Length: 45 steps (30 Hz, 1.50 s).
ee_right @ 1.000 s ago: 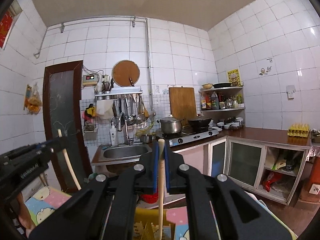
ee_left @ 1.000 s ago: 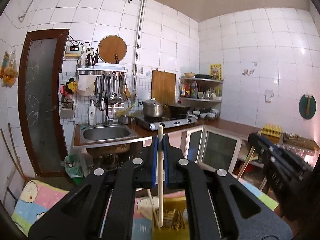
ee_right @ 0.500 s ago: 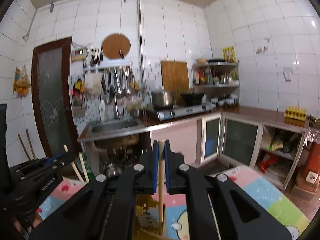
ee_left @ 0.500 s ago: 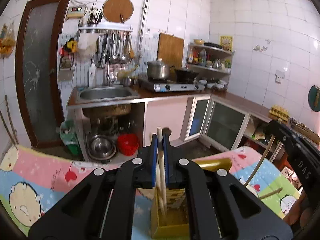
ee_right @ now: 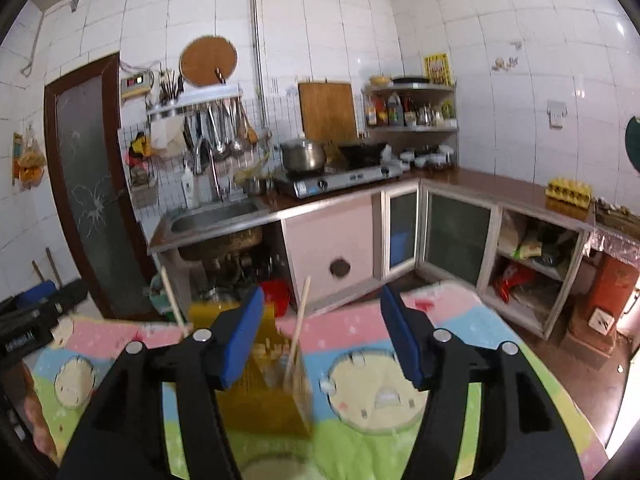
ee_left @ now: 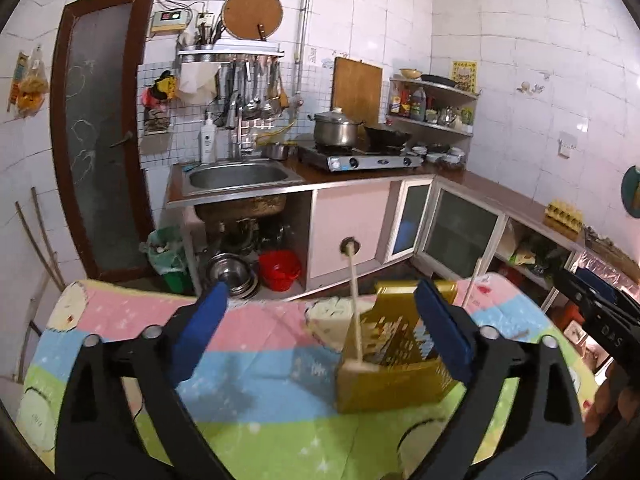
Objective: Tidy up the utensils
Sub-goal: 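Open both tools to drop the chopsticks into the yellow holder, then lower the right tool onto another chopstick and close it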
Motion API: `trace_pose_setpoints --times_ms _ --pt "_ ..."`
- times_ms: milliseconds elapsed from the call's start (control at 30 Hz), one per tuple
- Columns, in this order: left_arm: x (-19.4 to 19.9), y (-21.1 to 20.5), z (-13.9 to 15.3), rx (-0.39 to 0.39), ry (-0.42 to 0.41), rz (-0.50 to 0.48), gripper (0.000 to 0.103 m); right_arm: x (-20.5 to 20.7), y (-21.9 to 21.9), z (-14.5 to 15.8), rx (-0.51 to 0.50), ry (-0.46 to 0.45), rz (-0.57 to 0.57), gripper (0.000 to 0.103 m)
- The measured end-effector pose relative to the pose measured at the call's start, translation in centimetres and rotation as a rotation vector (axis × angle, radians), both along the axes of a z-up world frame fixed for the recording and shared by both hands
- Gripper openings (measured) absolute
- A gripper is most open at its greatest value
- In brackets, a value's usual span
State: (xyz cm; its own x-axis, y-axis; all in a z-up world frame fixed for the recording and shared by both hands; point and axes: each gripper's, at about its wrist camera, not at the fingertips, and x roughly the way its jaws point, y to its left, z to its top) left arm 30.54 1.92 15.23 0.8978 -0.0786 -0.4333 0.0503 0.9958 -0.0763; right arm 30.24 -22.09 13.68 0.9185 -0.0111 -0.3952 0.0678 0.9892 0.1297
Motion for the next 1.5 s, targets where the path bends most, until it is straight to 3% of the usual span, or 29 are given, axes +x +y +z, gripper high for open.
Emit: trace_pose_setpoints --times_ms 167,467,667,967,1033,1267,1400,1500 --pt "-2.0 0.6 -3.2 0.003 0.093 -0.019 0.098 -2.4 0.2 -4.2 -0.022 0.092 0.008 0.061" --pt "-3.8 0.7 -12.9 0.005 0.284 -0.032 0.098 -4.7 1.7 -13.4 -0.026 0.253 0.025 0.061" --pt "-4.2 0.4 -17.0 0.045 0.351 -0.018 0.098 -5.2 2.4 -16.7 -0.042 0.309 0.036 0.061" --pt "-3.8 0.4 -19.0 0.058 0.394 -0.012 0.098 -4.3 4.4 -17.5 -0.083 0.362 0.091 0.059" --pt "-3.7 0.5 -19.2 0.059 0.397 -0.010 0.098 -4.1 5.1 -17.9 -0.099 0.381 0.118 0.050" --pt "-3.6 1.1 -19.5 0.034 0.405 -0.001 0.098 -4.1 6.7 -18.6 -0.130 0.405 0.170 0.041" --pt "-3.7 1.1 -19.7 0.034 0.412 -0.002 0.098 -3.8 7.3 -19.4 -0.136 0.433 0.185 0.019" --pt "-3.9 0.9 -19.6 0.043 0.407 -0.003 0.098 -3.9 7.1 -19.1 -0.112 0.422 0.187 0.015"
